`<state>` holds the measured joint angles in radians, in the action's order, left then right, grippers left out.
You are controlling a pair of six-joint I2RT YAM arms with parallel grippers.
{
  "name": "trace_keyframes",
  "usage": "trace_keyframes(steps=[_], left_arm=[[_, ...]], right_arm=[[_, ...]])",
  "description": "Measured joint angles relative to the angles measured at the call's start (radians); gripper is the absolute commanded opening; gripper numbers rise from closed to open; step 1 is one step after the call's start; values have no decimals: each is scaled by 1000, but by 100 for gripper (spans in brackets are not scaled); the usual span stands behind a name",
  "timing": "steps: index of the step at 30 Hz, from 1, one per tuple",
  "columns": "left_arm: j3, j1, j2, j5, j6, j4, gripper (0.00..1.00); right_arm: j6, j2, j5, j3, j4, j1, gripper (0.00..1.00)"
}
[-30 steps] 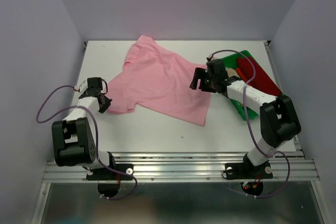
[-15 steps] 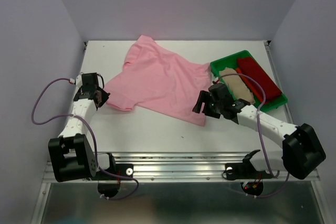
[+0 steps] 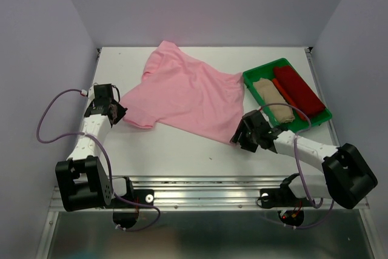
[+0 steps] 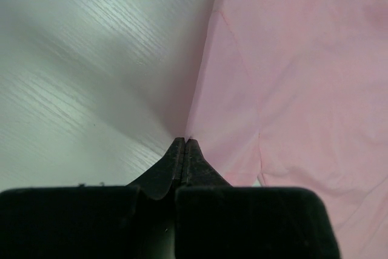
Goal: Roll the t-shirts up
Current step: Flatten out the T-shirt at the center of the board.
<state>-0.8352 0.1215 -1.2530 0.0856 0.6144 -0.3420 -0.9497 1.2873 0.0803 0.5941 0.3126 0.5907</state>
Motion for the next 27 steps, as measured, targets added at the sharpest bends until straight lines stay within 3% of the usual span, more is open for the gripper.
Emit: trace_keyframes(steps=[7, 10, 14, 16, 27], left_arm=[[-1, 0, 0, -7, -5, 0, 0], [-1, 0, 1, -7, -5, 0, 0], [-1, 0, 1, -8, -8, 0, 0], [-1, 0, 2, -8, -9, 0, 0], [-78, -1, 37, -25, -17, -48, 0]], right_arm=[[-100, -28, -3, -60, -87, 0, 57], [-124, -21, -9, -72, -124, 0, 41], [-145, 5, -9, -72, -148, 0, 10], [-151, 4, -6, -72, -151, 0, 2], [-45, -116, 97, 7, -4, 0, 1]])
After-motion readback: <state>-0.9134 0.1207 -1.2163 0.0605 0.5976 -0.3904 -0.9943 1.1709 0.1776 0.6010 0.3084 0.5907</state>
